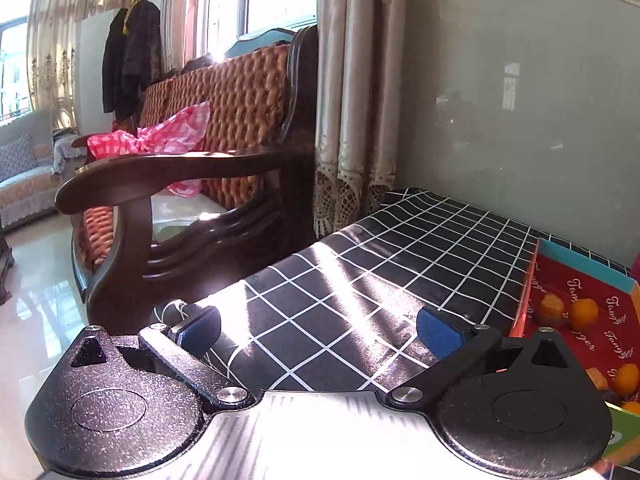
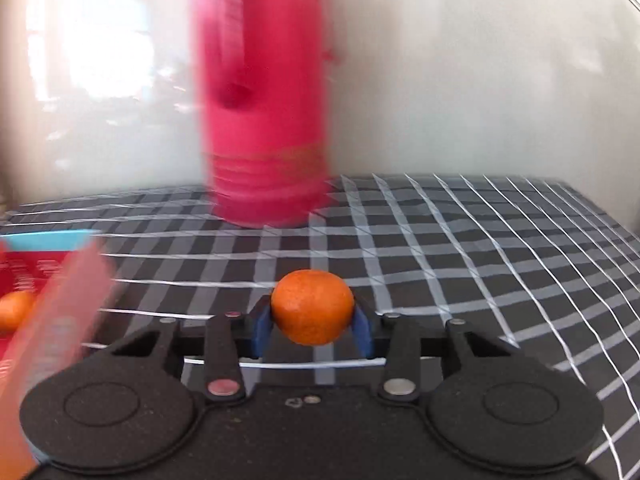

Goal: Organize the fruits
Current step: 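Carry the orange into the red box and open the right tool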

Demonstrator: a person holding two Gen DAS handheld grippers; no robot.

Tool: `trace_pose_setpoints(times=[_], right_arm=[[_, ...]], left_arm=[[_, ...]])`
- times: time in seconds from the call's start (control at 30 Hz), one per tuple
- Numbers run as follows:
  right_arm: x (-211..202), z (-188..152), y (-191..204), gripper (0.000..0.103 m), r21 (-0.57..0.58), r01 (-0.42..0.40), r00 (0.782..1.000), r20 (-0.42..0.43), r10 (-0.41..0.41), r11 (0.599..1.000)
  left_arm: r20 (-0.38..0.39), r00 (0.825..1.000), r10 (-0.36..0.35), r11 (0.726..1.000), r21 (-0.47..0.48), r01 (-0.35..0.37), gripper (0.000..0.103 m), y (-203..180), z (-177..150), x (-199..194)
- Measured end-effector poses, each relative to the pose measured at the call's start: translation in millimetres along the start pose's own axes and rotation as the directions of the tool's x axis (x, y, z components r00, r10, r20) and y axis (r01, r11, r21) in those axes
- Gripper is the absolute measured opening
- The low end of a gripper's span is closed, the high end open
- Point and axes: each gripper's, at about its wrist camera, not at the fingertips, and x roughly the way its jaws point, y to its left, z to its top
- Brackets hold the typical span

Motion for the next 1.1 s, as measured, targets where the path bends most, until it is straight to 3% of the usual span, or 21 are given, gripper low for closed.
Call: trace_pose_setpoints(times=[0.1, 0.23, 0.37, 0.63, 0.67, 0.73, 0.77, 0.97, 1.1], right_arm=[[-19.5, -2.2, 29.7, 0.033, -0.070, -0.129, 0.990, 0.046, 0.133, 0.989], [-38.4, -3.6, 60.7, 0.034, -0.151, -0.289, 0.951, 0.073, 0.302, 0.945], [-47.7, -9.8, 89.5, 0.034, -0.236, -0.376, 0.916, 0.050, 0.398, 0.896], [-43.3, -19.5, 131.6, 0.037, -0.357, -0.348, 0.926, 0.010, 0.376, 0.867], [-44.9, -20.2, 133.7, 0.041, -0.368, -0.334, 0.930, 0.021, 0.367, 0.868], [-50.4, -22.4, 133.3, 0.080, -0.374, -0.309, 0.934, 0.055, 0.354, 0.875], [-53.5, -22.2, 131.9, 0.084, -0.372, -0.303, 0.932, 0.075, 0.354, 0.877], [-69.2, -16.6, 114.6, 0.085, -0.317, -0.299, 0.939, 0.072, 0.337, 0.900], [-95.4, -17.7, 92.6, 0.097, -0.238, -0.266, 0.958, 0.040, 0.283, 0.934]], left_arm=[[-0.002, 1.000, 0.008, 1.000, 0.003, -0.008, 0.103, 3.2, -0.5, 0.9], [-0.015, 1.000, 0.020, 1.000, 0.017, -0.019, 0.103, 7.7, -2.0, 2.6], [-0.015, 0.999, 0.030, 0.999, 0.027, -0.029, 0.103, 12.4, -3.4, 1.4], [-0.011, 0.999, 0.043, 0.997, 0.065, -0.042, 0.103, 19.2, -6.3, -0.2], [-0.011, 0.999, 0.044, 0.997, 0.070, -0.043, 0.103, 20.4, -6.4, -0.2], [-0.012, 0.999, 0.044, 0.996, 0.075, -0.043, 0.103, 22.1, -6.1, 0.3], [-0.012, 0.999, 0.042, 0.997, 0.072, -0.041, 0.103, 22.1, -6.1, 0.2], [-0.012, 1.000, -0.004, 0.997, 0.074, 0.005, 0.103, 14.6, -5.9, -2.6], [0.014, 0.996, -0.093, 0.988, 0.128, 0.090, 0.103, -7.6, -6.6, -16.2]])
